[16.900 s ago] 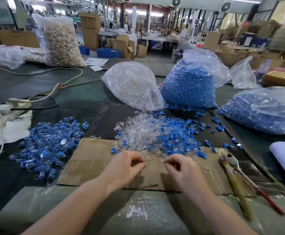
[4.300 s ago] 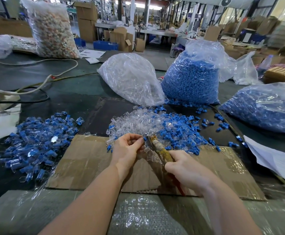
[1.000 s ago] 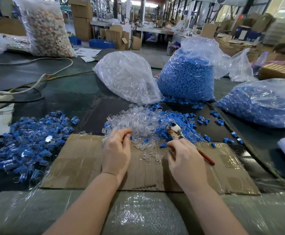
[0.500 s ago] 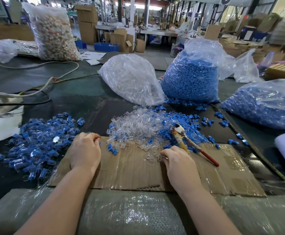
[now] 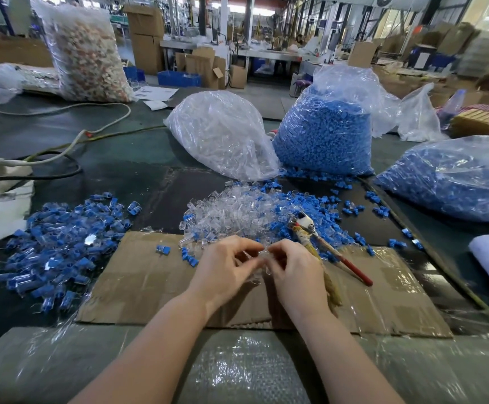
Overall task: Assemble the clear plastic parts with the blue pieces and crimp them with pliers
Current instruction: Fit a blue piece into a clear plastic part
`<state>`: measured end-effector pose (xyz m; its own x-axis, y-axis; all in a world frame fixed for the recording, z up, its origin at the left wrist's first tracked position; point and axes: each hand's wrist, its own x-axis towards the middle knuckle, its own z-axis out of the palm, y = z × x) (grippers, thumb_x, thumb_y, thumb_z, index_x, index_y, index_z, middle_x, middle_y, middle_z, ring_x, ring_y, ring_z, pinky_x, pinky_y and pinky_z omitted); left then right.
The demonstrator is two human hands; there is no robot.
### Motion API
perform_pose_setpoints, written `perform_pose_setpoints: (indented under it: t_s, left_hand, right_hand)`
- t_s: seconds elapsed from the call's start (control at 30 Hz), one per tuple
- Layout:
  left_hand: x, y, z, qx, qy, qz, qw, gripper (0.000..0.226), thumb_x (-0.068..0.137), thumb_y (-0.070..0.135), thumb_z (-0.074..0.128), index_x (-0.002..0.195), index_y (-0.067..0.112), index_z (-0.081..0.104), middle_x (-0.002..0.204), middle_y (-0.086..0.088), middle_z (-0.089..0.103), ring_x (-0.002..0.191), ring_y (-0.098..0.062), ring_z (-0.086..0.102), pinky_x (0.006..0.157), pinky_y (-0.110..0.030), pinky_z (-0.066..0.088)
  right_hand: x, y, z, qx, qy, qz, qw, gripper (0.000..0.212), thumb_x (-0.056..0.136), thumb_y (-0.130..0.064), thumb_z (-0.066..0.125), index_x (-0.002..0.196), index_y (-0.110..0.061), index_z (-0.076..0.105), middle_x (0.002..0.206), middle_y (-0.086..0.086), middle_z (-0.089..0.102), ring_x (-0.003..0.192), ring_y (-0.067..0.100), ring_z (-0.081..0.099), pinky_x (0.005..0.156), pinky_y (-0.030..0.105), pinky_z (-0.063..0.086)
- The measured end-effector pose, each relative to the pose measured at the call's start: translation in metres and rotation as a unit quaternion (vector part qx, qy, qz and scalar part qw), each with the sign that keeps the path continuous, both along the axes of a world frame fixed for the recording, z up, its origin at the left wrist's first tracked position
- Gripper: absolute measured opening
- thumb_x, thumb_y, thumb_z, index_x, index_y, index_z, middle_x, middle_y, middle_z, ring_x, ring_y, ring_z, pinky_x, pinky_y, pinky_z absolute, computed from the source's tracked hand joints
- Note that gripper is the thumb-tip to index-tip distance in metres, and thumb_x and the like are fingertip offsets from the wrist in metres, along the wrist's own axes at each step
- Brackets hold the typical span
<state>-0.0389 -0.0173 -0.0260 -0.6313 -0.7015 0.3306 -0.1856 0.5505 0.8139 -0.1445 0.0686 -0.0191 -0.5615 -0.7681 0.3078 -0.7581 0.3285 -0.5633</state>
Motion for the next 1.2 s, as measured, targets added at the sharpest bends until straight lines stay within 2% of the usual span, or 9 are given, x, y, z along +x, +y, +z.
perform_pose_setpoints:
  t_s: [0.1,0.2,0.3,0.43,0.63,0.77,0.9,1.03,1.2]
  left_hand:
    - [-0.004,0.002,-0.005,0.036,0.021,0.022,0.999,0.023,0.075,0.013,0.075,0.088,0.032,0.070,0.081,0.014,0.066,0.077,0.002,0.062,0.070,-0.006,0.045]
    - [-0.007,0.000,-0.007,0.050,0.025,0.058,0.997,0.018,0.078,0.007,0.071,0.086,0.023,0.072,0.083,0.008,0.067,0.080,-0.003,0.062,0.074,-0.007,0.045]
    - [-0.007,-0.003,-0.007,0.028,0.018,0.093,0.995,0.014,0.083,0.007,0.067,0.085,0.021,0.069,0.084,0.011,0.061,0.080,0.000,0.056,0.074,-0.002,0.039]
    - [-0.007,-0.002,-0.009,0.004,0.016,0.110,0.994,0.016,0.086,0.008,0.062,0.082,0.024,0.063,0.082,0.014,0.051,0.079,0.003,0.049,0.073,0.002,0.033]
    - [-0.006,-0.007,-0.012,0.031,0.013,0.119,0.992,0.018,0.089,0.010,0.059,0.081,0.025,0.061,0.078,0.011,0.059,0.075,-0.003,0.052,0.067,-0.003,0.038]
    - [-0.006,-0.006,-0.012,0.044,0.023,0.128,0.991,0.021,0.088,0.008,0.060,0.078,0.027,0.060,0.072,0.014,0.059,0.070,0.001,0.053,0.064,0.001,0.036]
    - [-0.006,-0.006,-0.013,0.052,0.025,0.124,0.991,0.019,0.088,0.009,0.061,0.080,0.025,0.062,0.071,0.015,0.060,0.069,0.000,0.056,0.064,0.000,0.039]
    - [-0.005,-0.006,-0.014,0.065,0.031,0.134,0.988,0.016,0.085,0.015,0.066,0.077,0.029,0.064,0.072,0.015,0.063,0.070,0.003,0.058,0.064,0.001,0.039]
    - [-0.005,-0.006,-0.015,0.085,0.044,0.115,0.989,0.022,0.080,0.007,0.070,0.078,0.027,0.063,0.071,0.013,0.063,0.064,0.008,0.057,0.062,-0.003,0.043]
  right_hand:
    - [0.002,-0.001,0.001,-0.016,-0.021,0.022,0.999,0.010,0.091,-0.021,0.059,0.098,-0.018,0.065,0.096,-0.004,0.065,0.091,0.012,0.058,0.085,0.031,0.047]
    - [0.002,-0.001,0.000,-0.021,-0.022,0.043,0.999,0.017,0.089,-0.017,0.060,0.105,-0.017,0.066,0.101,-0.002,0.066,0.095,0.013,0.059,0.089,0.028,0.046]
    - [-0.001,-0.001,-0.002,0.000,0.058,0.001,0.998,0.026,0.089,-0.010,0.055,0.113,-0.016,0.064,0.107,0.000,0.064,0.103,0.017,0.055,0.093,0.027,0.041]
    - [-0.004,-0.003,-0.006,0.108,0.199,-0.074,0.971,0.027,0.094,-0.014,0.041,0.108,-0.022,0.062,0.112,0.000,0.054,0.106,0.021,0.045,0.089,0.032,0.033]
    - [-0.006,-0.011,-0.008,0.149,0.223,-0.102,0.958,0.023,0.096,-0.014,0.038,0.102,-0.020,0.059,0.114,0.003,0.051,0.109,0.023,0.043,0.088,0.034,0.033]
    - [-0.008,-0.014,-0.010,0.151,0.220,-0.117,0.957,0.019,0.095,-0.011,0.037,0.100,-0.018,0.055,0.115,0.005,0.051,0.108,0.024,0.045,0.088,0.035,0.034]
    - [-0.006,-0.012,-0.017,0.122,0.218,-0.118,0.961,0.020,0.093,-0.007,0.041,0.105,-0.015,0.055,0.115,0.008,0.056,0.106,0.028,0.049,0.086,0.038,0.035]
    - [-0.005,-0.010,-0.019,0.051,0.205,-0.113,0.971,0.009,0.089,-0.005,0.055,0.091,-0.012,0.061,0.091,0.007,0.065,0.088,0.029,0.058,0.075,0.039,0.038]
    - [-0.008,-0.004,-0.021,-0.064,0.087,-0.028,0.994,0.008,0.087,-0.004,0.060,0.090,-0.009,0.066,0.089,0.005,0.062,0.083,0.023,0.055,0.073,0.027,0.036]
